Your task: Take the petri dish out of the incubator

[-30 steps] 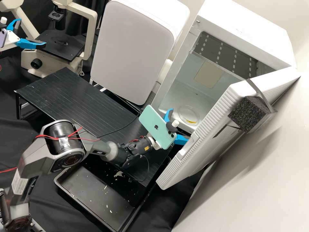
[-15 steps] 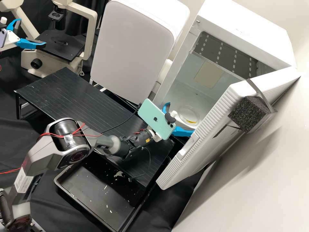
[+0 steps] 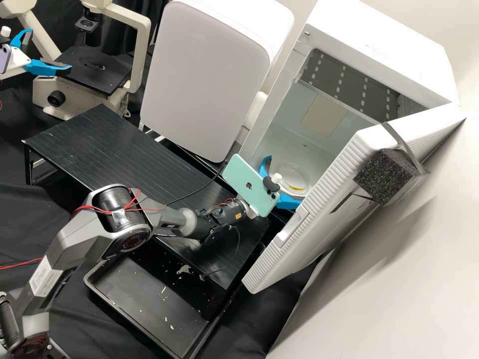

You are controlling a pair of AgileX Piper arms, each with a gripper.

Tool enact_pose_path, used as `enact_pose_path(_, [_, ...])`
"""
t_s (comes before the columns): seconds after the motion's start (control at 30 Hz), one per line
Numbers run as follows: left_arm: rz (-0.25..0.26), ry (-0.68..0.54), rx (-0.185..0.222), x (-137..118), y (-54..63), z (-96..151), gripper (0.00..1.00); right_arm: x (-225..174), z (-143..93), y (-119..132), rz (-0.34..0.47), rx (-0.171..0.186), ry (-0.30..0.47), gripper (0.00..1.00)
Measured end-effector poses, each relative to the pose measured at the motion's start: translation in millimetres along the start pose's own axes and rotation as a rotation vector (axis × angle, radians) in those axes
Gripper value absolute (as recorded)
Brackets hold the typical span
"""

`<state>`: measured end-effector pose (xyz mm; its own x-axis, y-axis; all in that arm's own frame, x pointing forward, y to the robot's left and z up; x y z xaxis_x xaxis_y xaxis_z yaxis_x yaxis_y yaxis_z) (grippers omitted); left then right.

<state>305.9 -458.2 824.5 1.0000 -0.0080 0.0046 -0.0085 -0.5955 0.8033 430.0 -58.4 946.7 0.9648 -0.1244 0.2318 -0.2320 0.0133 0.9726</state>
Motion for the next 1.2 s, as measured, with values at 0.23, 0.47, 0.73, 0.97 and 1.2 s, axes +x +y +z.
enact_pose_path(0.23, [0.000,0.000,0.000,0.0,0.0,0.0,1.00,2.7,-0.3,1.4,-0.017,0.013,0.012,0.00])
enact_pose_path(0.47, [0.000,0.000,0.000,0.0,0.0,0.0,1.00,3.9,-2.1,1.0,-0.035,0.003,0.018,0.00])
enact_pose_path(0.73, [0.000,0.000,0.000,0.0,0.0,0.0,1.00,5.2,-3.3,2.3,-0.039,-0.002,0.020,0.00])
enact_pose_path(0.97, [0.000,0.000,0.000,0.0,0.0,0.0,1.00,5.8,-3.3,3.2,-0.041,-0.006,0.018,0.00])
enact_pose_path(1.2, [0.000,0.000,0.000,0.0,0.0,0.0,1.00,6.7,-1.2,2.6,-0.047,-0.016,0.018,0.00])
